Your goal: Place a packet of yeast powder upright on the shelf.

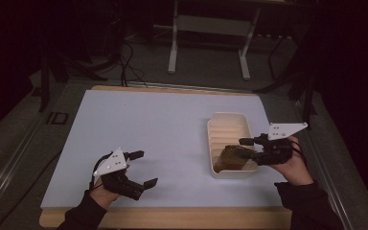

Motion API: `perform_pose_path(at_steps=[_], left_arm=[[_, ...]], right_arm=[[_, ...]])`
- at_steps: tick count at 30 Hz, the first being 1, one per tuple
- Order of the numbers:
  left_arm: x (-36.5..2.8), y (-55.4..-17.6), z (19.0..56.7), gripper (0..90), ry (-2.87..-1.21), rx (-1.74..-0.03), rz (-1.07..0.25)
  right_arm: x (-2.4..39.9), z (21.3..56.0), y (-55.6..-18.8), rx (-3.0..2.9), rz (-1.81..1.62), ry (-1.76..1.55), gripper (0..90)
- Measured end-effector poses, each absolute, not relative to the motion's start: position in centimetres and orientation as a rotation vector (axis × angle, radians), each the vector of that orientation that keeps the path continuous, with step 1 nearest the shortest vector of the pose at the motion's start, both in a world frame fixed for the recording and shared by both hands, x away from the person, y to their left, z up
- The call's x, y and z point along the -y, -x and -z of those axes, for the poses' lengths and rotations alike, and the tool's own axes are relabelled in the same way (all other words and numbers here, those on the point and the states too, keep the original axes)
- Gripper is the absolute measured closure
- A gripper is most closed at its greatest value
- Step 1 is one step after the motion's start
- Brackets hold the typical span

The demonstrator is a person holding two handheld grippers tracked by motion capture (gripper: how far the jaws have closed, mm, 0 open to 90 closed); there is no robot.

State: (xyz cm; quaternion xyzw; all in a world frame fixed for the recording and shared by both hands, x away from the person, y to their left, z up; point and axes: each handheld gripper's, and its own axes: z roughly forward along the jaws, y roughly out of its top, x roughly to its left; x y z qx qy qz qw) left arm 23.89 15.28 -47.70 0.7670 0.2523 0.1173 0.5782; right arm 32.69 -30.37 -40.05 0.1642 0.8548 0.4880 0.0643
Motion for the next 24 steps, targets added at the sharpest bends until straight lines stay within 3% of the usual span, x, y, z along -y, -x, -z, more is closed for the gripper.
perform_pose_path(at_steps=[10, 14, 24], left_arm=[[-15.3, -23.8, 47.7, 0.0, -1.794, -0.592, -0.273], [-15.3, -23.8, 47.6, 0.0, -1.792, -0.593, -0.277], [-15.3, -23.4, 47.5, 0.0, -1.793, -0.59, -0.286]], right_arm=[[27.4, 36.8, -31.2, -2.469, -1.535, -0.432, 38.6], [25.7, 35.9, -30.3, -2.428, -1.577, -0.434, 29.0], [22.7, 36.0, -27.9, -2.425, -1.616, -0.403, 25.8]])
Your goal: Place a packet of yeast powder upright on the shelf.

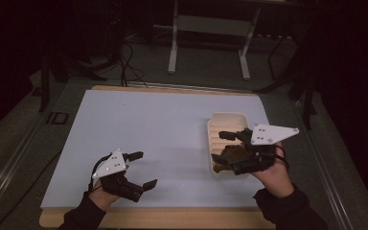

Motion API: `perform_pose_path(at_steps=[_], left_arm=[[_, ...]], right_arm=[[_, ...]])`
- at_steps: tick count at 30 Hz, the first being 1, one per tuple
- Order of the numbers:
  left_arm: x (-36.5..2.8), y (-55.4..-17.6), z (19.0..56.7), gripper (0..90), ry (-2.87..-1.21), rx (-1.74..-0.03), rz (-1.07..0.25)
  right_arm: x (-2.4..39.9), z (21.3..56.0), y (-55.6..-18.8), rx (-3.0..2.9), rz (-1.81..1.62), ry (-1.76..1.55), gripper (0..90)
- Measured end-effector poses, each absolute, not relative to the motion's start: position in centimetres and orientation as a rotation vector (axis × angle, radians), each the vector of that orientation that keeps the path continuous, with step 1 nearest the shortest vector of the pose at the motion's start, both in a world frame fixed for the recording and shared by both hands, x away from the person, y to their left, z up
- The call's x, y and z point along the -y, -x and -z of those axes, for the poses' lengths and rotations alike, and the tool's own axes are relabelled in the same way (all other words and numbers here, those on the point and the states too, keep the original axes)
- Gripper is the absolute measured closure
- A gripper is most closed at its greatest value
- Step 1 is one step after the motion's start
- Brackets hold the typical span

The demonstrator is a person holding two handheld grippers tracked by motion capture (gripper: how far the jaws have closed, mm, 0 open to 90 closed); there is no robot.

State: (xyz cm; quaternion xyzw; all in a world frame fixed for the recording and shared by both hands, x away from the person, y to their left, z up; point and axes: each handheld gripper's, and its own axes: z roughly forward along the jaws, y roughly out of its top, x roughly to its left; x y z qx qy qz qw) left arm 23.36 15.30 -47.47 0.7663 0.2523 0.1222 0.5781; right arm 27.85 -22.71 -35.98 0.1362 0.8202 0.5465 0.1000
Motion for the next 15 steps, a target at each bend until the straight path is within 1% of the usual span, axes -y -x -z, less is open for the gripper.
perform_pose_path(at_steps=[2, 7, 12, 15], left_arm=[[-15.3, -23.3, 47.4, 0.0, -1.791, -0.589, -0.288], [-15.5, -23.4, 47.5, 0.0, -1.789, -0.594, -0.285], [-15.5, -23.4, 47.5, 0.0, -1.783, -0.597, -0.287], [-15.5, -23.3, 47.5, 0.0, -1.781, -0.598, -0.289]], right_arm=[[22.2, 36.2, -27.3, -2.418, -1.603, -0.398, 22.6], [21.3, 37.0, -26.6, -2.439, -1.611, -0.396, 20.0], [20.2, 39.2, -25.9, -2.441, -1.632, -0.426, 14.5], [20.0, 39.8, -25.9, -2.442, -1.633, -0.447, 14.1]])
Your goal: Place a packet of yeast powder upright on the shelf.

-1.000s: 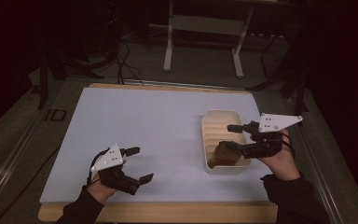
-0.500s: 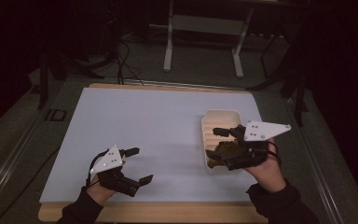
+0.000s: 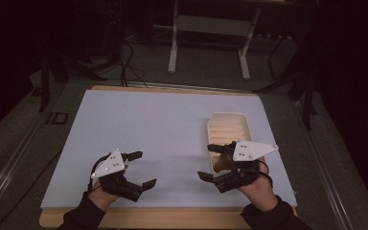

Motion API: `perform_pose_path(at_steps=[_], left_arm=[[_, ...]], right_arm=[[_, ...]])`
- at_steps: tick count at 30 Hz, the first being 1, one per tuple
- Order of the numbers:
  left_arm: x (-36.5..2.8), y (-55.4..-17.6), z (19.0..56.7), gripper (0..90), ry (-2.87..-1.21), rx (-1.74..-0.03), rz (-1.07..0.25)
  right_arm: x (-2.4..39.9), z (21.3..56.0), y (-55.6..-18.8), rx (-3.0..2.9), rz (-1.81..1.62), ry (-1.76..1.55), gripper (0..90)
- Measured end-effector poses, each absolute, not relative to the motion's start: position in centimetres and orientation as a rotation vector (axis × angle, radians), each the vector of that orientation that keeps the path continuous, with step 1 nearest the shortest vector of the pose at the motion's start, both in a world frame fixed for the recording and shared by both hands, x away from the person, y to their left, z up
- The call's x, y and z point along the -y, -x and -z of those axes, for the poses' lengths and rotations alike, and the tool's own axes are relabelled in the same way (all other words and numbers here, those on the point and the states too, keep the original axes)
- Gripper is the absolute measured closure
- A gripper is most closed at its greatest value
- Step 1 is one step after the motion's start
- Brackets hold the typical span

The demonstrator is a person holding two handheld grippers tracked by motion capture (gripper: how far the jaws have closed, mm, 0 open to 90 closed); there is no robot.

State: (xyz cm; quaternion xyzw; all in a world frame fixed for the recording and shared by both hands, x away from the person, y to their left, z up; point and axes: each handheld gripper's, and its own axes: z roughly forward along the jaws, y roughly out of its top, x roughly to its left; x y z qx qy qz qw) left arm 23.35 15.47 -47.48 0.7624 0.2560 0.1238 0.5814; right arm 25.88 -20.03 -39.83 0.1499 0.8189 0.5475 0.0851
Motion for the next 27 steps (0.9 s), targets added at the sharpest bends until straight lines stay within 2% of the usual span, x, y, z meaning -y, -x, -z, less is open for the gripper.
perform_pose_path(at_steps=[12, 27], left_arm=[[-15.5, -23.3, 47.6, 0.0, -1.784, -0.594, -0.289], [-15.4, -23.4, 47.8, 0.0, -1.785, -0.594, -0.284]], right_arm=[[20.3, 43.4, -24.9, -2.493, -1.618, -0.518, 13.4], [21.8, 45.9, -23.3, -2.52, -1.56, -0.559, 14.0]])
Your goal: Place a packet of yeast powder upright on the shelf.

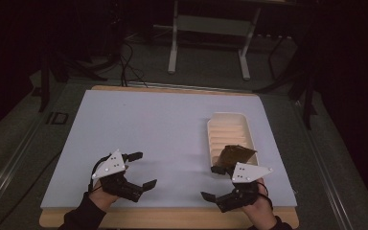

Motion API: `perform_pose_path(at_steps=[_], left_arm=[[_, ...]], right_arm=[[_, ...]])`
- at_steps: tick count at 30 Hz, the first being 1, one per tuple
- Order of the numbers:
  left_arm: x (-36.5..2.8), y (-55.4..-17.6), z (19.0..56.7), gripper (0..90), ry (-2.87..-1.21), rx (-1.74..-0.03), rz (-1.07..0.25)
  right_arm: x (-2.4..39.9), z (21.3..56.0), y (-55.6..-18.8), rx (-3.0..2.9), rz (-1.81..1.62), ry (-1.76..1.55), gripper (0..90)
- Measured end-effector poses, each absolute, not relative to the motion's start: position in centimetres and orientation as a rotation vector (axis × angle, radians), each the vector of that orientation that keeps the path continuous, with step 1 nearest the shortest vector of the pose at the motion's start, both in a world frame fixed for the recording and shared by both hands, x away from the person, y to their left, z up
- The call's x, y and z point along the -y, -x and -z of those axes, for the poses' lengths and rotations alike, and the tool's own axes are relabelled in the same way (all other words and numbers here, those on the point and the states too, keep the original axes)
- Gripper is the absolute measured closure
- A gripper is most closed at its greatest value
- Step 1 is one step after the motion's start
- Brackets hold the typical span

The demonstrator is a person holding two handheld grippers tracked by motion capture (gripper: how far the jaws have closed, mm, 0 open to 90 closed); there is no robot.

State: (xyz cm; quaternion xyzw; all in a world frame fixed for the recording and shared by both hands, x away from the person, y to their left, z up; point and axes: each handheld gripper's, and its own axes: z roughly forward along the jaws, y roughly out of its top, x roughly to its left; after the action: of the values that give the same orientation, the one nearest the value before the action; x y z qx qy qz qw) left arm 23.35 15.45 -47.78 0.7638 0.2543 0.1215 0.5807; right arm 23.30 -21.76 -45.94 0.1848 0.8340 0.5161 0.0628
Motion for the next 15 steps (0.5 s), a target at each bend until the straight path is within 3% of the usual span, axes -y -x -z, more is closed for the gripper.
perform_pose_path(at_steps=[15], left_arm=[[-15.3, -23.5, 48.2, 0.0, -1.778, -0.599, -0.268]], right_arm=[[23.1, 47.8, -23.0, -2.57, -1.493, -0.581, 15.0]])
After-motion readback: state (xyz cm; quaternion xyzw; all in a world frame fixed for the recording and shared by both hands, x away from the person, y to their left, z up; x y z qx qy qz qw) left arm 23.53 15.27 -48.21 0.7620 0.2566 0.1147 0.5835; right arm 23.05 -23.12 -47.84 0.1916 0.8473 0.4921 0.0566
